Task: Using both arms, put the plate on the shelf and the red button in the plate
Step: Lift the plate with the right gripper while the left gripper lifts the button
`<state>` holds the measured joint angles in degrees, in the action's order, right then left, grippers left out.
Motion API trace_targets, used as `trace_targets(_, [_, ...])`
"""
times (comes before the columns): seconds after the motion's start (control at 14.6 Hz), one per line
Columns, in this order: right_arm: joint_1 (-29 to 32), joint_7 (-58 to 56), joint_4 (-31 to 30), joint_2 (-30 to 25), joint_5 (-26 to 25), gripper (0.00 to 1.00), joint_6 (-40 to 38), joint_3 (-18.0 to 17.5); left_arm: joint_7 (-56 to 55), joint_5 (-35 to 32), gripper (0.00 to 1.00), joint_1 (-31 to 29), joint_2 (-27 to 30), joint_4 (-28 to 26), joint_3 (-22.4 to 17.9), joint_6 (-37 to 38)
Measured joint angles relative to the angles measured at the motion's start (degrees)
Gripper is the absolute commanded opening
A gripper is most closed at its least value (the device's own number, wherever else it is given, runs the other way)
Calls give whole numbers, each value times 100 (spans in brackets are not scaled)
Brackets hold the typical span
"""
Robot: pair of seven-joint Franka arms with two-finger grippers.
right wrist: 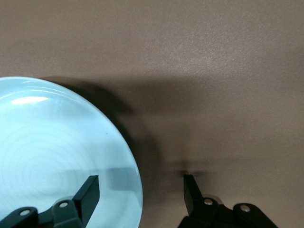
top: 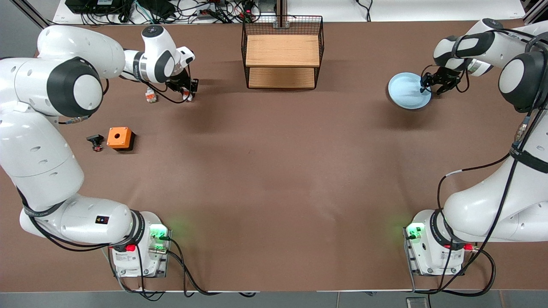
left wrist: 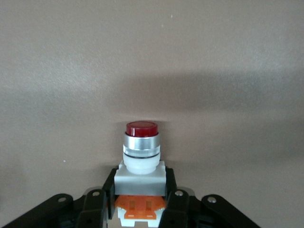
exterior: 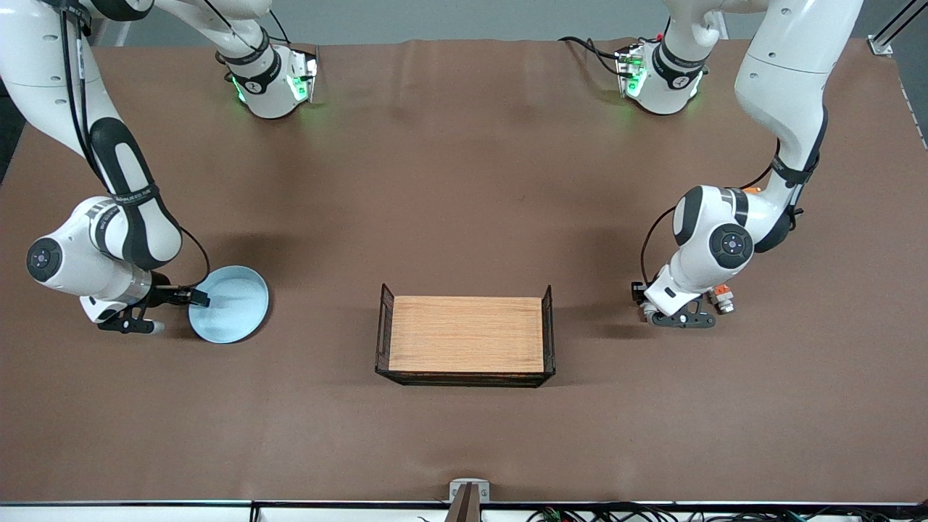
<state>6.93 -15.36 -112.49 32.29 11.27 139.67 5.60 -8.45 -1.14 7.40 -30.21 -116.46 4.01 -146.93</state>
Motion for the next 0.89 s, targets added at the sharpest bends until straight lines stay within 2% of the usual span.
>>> trace_targets(0.14, [0,-2,8,2,1,63,0,-2,0,0,24,-23,16,53,-2,-2])
trace_targets(0.55, [0,-5,14,2,2,17,0,-14,0,0,24,-36,372,209,-4,27])
trace_targets(0.68, [0,-6,17,2,2,3,0,-16,-1,0,24,-40,629,237,-5,367])
trace_targets(0.89, [-1,-8,73,-33,6,0,-103,-27,-21,1,24,-66,1151,366,-12,1260])
